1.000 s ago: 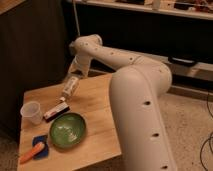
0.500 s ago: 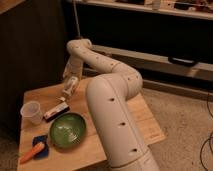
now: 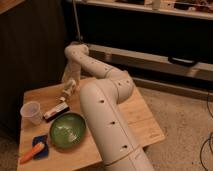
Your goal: Place the bottle in the ceramic bowl
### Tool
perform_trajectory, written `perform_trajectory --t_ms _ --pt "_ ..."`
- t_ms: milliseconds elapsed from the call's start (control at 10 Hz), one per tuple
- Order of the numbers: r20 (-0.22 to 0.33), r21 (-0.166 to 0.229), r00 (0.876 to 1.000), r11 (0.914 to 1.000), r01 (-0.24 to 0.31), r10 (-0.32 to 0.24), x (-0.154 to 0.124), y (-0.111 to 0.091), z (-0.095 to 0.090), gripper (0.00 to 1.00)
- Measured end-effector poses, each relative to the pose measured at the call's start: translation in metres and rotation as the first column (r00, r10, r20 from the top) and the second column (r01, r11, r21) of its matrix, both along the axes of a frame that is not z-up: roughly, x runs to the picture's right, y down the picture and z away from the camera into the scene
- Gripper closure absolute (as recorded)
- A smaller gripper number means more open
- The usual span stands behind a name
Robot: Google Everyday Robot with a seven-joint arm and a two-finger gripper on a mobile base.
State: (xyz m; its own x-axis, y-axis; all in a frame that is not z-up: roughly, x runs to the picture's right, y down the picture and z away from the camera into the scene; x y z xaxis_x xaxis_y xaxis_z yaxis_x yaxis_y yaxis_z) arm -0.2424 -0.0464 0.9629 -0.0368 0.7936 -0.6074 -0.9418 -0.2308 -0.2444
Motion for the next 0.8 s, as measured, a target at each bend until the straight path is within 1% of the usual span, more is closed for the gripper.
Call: perform_trajectory --t_ms 300,500,700,800 --pt "-0.012 -0.021 1.000 0.9997 0.010 -0.011 -0.002 0.013 0.013 0.35" --pt "-0.025 -0.047 0.999 0.9987 0.018 -0.020 -0.008 0.025 0.021 0.35" --pt "-0.044 -0.068 0.999 0.9974 0.020 -0.024 -0.006 0.035 0.029 0.36" --pt "-0.048 -0.076 0.998 0.9968 0.027 -0.030 -0.008 0.039 0.030 0.41"
